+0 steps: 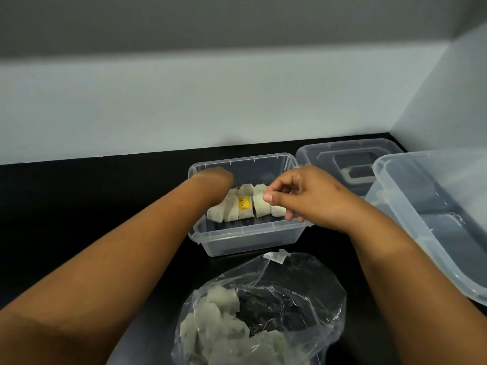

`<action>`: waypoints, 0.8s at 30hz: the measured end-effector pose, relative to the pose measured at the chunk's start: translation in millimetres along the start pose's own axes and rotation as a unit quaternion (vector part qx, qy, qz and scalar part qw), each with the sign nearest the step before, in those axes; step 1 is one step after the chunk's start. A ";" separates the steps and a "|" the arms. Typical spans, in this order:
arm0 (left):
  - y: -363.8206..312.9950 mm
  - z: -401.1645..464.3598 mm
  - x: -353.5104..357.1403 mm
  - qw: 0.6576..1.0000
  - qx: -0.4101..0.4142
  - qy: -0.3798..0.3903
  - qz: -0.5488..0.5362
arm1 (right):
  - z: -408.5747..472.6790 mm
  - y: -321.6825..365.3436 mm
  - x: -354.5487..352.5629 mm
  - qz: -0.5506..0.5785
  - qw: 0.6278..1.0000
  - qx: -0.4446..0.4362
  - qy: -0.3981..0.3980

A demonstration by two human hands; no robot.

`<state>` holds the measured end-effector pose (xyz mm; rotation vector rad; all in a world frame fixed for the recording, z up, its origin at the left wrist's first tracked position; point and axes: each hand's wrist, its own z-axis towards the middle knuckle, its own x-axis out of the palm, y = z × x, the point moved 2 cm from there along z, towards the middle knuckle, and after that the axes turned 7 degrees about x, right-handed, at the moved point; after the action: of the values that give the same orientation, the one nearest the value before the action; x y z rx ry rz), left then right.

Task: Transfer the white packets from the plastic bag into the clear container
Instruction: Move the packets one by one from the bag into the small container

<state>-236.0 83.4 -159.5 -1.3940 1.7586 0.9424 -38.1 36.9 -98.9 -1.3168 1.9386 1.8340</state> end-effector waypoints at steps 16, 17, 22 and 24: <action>-26.9 -138.0 -3.3 0.934 0.081 -0.314 -0.149 | -62.8 -19.4 39.8 0.008 0.983 -0.007 0.183; -32.9 -149.9 7.7 0.938 0.092 -0.293 -0.163 | -64.5 -25.2 48.1 -0.002 0.976 0.005 0.216; -48.4 -168.7 66.3 0.964 0.083 -0.152 -0.201 | -60.1 -52.4 95.7 -0.044 0.960 0.039 0.275; -49.0 -171.3 88.6 0.966 0.070 -0.151 -0.197 | -55.1 -61.5 113.6 -0.067 0.964 0.051 0.251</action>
<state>-217.7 -114.7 -156.6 -1.3591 1.2379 0.7504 -40.6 -55.7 -204.4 -1.9669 2.0641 1.4088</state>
